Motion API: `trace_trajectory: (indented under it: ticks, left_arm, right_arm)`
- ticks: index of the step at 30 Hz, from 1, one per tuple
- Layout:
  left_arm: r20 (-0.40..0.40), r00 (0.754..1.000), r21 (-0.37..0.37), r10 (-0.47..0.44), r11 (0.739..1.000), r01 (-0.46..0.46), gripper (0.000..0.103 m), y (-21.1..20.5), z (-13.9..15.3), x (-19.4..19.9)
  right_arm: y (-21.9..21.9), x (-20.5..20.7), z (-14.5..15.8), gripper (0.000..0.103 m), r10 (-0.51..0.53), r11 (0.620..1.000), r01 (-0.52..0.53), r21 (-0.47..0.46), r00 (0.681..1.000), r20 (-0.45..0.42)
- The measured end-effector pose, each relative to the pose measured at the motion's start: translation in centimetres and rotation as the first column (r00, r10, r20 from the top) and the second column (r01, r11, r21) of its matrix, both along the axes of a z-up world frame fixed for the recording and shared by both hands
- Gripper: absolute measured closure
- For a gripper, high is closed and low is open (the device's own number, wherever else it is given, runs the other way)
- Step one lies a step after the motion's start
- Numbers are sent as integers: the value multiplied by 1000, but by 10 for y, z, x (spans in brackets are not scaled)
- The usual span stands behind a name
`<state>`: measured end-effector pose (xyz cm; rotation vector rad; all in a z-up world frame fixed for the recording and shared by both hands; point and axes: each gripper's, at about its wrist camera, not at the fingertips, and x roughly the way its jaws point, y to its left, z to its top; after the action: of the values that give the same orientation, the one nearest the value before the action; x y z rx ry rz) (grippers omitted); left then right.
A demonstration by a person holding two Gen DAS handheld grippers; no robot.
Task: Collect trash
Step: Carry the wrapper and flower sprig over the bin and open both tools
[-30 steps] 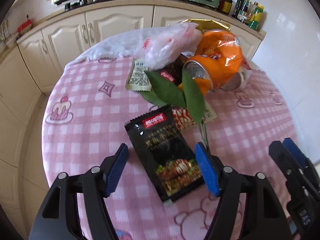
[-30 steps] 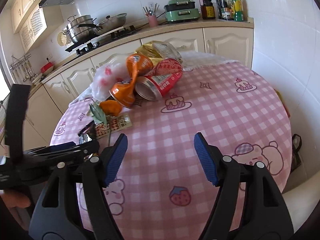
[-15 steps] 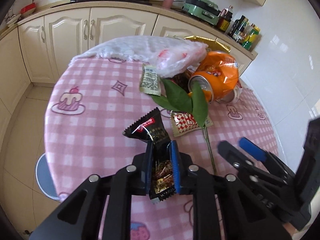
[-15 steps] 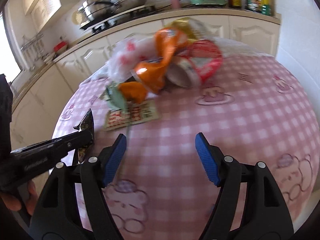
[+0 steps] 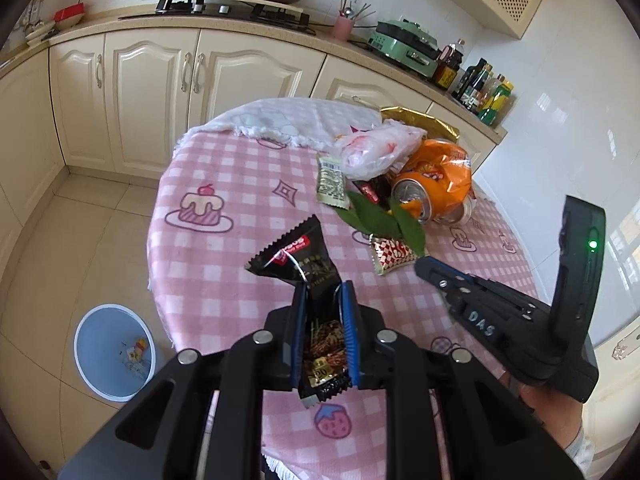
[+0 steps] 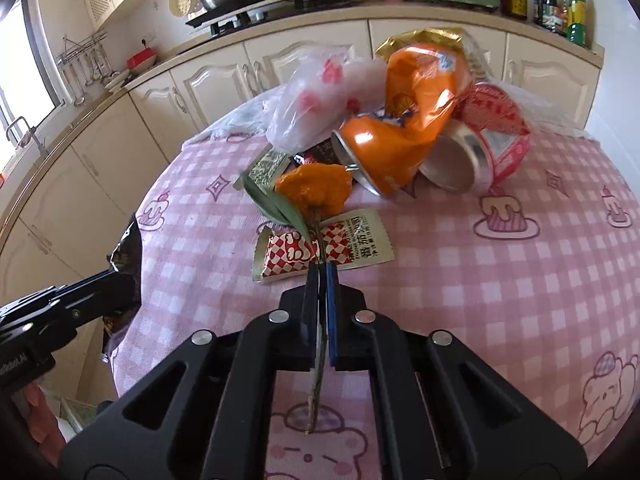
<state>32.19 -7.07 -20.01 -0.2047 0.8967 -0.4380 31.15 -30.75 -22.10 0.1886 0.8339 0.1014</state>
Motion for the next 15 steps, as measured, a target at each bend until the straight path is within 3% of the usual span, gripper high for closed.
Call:
trace_trajectory:
  ticks: [8,15]
  left_arm:
    - [31,999,-60,16,998,-14,87,29,10,-7]
    - [59,994,-95,89,992,-83,86,85,17,-16]
  right_arm:
    - [20,-17,38,99,3,1000,-3,0,993,117]
    - [90,-17,63,99,150,988,-155,19,974,168]
